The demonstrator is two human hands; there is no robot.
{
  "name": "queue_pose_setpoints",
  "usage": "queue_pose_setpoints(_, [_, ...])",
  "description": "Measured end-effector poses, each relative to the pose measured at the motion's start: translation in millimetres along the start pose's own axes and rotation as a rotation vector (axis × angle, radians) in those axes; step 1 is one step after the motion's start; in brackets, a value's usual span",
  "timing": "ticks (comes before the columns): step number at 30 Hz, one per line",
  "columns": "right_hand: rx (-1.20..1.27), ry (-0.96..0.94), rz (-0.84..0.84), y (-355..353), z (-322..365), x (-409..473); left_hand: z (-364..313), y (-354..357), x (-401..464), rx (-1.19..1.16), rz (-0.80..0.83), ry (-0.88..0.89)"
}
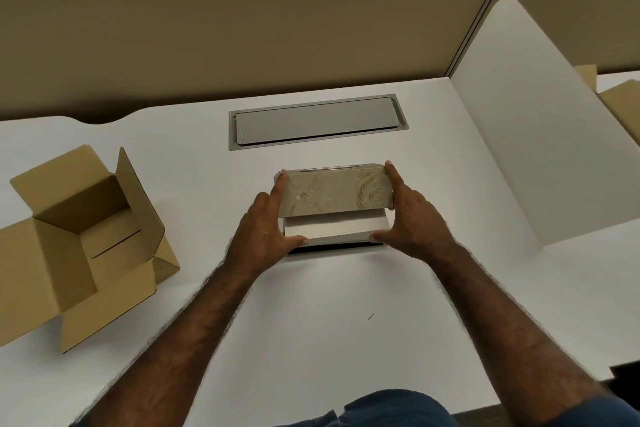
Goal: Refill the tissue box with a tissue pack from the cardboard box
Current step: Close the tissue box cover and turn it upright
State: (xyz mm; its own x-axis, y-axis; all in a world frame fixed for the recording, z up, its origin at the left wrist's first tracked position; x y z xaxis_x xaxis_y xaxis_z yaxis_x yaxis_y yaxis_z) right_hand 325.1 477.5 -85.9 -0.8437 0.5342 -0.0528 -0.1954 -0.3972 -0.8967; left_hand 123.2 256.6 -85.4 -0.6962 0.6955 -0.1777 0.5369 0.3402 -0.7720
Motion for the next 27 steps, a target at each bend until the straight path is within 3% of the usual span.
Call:
queue_pose_setpoints(17, [0.049,0.029,-0.158,14.0,-6.4,-21.6,7.0,7.8,-9.1,0.036,-0.115,0.082])
queue_pose_setpoints(27, [0.086,0.018,-0.217,23.0,-6.9,-34.2,9.2,14.9,-10.5,0.020,-0.144,0.040])
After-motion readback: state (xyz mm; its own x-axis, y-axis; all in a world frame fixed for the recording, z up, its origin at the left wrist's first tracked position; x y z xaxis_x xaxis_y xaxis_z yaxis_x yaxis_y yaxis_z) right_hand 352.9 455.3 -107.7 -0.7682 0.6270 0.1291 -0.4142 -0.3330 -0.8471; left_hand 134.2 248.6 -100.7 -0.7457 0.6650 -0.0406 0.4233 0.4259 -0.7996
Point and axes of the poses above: each hand's wrist, its own x-axis towards the middle knuckle, its own y-axis out of the palm, z = x × y, the point moved 5 cm from there along x, towards the middle knuckle, and after that the axes turned 8 degrees about -y, right-handed, at the moved point
